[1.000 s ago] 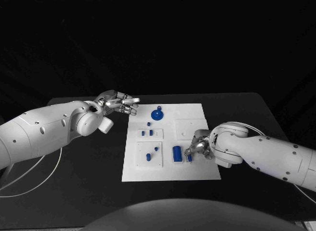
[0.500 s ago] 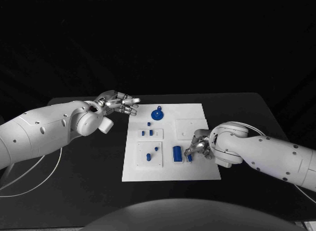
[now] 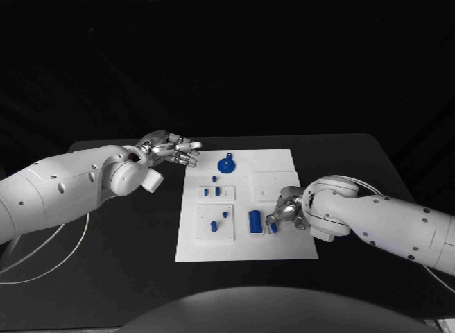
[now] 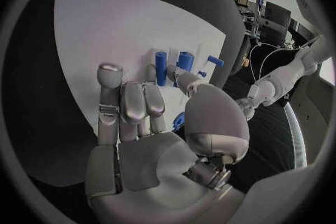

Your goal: Assemble the parts on the task board

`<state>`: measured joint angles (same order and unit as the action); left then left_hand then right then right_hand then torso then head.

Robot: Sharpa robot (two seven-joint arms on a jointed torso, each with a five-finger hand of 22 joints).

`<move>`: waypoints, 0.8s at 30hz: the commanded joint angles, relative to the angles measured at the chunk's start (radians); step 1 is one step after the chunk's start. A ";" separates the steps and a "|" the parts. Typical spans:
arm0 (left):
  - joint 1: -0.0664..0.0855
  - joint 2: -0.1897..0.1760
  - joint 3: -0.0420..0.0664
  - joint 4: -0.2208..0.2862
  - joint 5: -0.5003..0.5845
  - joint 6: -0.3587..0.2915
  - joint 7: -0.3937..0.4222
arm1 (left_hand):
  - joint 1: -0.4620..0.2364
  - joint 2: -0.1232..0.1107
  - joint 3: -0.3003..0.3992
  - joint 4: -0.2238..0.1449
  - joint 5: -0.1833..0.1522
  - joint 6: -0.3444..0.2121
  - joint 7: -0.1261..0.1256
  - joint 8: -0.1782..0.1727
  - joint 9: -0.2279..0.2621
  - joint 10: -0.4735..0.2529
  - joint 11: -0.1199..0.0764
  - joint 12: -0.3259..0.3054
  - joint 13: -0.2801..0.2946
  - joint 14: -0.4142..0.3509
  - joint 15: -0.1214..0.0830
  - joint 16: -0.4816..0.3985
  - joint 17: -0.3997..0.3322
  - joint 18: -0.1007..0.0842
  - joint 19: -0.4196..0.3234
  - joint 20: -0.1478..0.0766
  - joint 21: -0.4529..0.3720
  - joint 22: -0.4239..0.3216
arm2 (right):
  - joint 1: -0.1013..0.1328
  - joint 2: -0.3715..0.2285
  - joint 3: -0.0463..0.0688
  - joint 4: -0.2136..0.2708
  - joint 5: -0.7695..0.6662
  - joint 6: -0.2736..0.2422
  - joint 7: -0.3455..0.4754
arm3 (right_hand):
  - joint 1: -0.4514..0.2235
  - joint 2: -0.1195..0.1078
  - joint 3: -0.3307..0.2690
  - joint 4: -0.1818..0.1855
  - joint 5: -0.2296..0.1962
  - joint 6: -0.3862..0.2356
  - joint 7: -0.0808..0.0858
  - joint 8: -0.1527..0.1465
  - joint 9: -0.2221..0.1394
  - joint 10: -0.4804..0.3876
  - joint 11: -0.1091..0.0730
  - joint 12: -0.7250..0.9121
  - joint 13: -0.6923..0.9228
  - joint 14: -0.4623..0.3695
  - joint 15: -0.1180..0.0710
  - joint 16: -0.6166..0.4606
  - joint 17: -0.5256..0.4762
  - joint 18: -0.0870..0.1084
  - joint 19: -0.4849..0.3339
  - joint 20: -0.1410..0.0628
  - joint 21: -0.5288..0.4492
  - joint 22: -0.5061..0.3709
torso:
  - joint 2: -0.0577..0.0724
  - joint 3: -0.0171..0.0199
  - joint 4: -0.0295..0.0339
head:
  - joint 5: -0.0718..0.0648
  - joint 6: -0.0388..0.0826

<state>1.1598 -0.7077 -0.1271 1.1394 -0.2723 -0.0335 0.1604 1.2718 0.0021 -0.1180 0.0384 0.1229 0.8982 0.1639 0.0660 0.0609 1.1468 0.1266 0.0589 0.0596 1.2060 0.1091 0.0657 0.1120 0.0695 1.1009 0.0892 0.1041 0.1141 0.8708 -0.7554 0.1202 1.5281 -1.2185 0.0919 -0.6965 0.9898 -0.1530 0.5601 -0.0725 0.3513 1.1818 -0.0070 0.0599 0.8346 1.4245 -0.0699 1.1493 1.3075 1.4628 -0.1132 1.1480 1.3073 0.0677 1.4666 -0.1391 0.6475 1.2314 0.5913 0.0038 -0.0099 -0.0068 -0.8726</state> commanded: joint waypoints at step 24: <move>0.001 0.001 0.001 0.004 -0.004 0.015 -0.003 | -0.008 -0.003 0.000 0.006 -0.001 -0.007 0.000 -0.004 -0.001 -0.006 0.002 0.003 0.002 0.000 -0.002 -0.001 0.001 -0.007 0.000 0.002 0.007 -0.001 | -0.003 -0.003 -0.002 0.002 0.014 -0.011 -0.036 | 0.020 -0.047 -0.074 0.188 -0.292 0.022 0.005 0.005 -0.009 0.000 0.000 -0.009 0.015 0.015 -0.002 -0.014 0.007 0.002 0.047 0.002 -0.009 -0.010 | 0.000 0.0002 -0.0003 | 0.003 0.000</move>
<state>1.1598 -0.7077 -0.1271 1.1401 -0.2746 -0.0317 0.1550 1.2718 0.0021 -0.1180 0.0383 0.1229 0.8982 0.1640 0.0660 0.0609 1.1468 0.1266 0.0589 0.0596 1.2060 0.1091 0.0657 0.1118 0.0695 1.1009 0.0892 0.1041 0.1143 0.8691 -0.7590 0.1185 1.5280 -1.2078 0.0846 -0.6999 1.0017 -0.2015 0.4848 0.1107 0.0620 1.1960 -0.0022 0.0607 0.8243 1.4280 -0.0734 1.1453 1.3074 1.4628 -0.1132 1.1396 1.3079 0.0678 1.4666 -0.1391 0.6406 1.2227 0.5913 0.0035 -0.0095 -0.0044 -0.8726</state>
